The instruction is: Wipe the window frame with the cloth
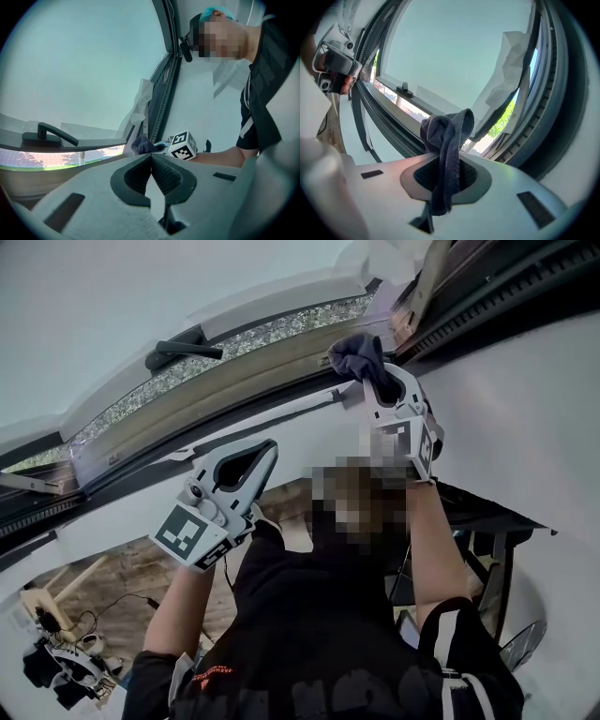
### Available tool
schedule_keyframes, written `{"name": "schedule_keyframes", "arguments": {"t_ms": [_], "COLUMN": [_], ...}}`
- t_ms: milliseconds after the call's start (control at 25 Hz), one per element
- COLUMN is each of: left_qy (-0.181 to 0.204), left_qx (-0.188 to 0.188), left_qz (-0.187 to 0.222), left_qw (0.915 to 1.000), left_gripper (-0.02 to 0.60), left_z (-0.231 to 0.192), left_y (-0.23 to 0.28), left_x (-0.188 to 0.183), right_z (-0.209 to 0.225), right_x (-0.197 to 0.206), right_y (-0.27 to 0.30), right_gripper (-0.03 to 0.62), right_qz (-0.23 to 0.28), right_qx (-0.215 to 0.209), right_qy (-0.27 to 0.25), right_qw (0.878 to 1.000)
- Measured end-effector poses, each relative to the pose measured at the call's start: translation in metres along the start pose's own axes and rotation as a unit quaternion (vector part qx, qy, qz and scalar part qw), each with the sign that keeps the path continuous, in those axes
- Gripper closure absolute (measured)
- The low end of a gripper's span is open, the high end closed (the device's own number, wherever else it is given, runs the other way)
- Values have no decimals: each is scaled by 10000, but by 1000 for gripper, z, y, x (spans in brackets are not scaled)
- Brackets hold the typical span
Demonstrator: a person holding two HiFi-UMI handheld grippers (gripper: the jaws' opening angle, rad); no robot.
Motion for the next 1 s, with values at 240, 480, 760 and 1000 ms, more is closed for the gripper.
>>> {"name": "schedule_keyframes", "arguments": {"t_ms": [240, 480, 760, 1000], "left_qy": [-7, -15, -129, -295], "left_qx": [-11, -206, -797, -1582], "left_qz": [39, 137, 275, 398], "left_qw": [10000, 9997, 9964, 9862], "left_gripper": [560, 560, 560, 560], "left_z": [1, 0, -16, -29], "left_y": [-3, -28, -111, -202], "left_x": [-1, 2, 13, 28], "right_z": [6, -23, -123, -240], "right_x": [1, -23, -83, -138], "right_y": [-4, -15, -25, -22], "right_gripper": [551, 551, 551, 551], "right_qz": [-77, 230, 802, 1199], "right_qx": [137, -33, -828, -1809], "right_qy": [25, -126, -408, -979], "right_qw": [9999, 9997, 9925, 9712]}}
Point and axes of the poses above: the fingertips, and each gripper's own axes: y forward along the fingers, z to its right, x out of its underside, the point moved 7 cm from there along -y, backward along the fingers, and after that the axes turned 7 degrees about y, right-handed, at the moved point
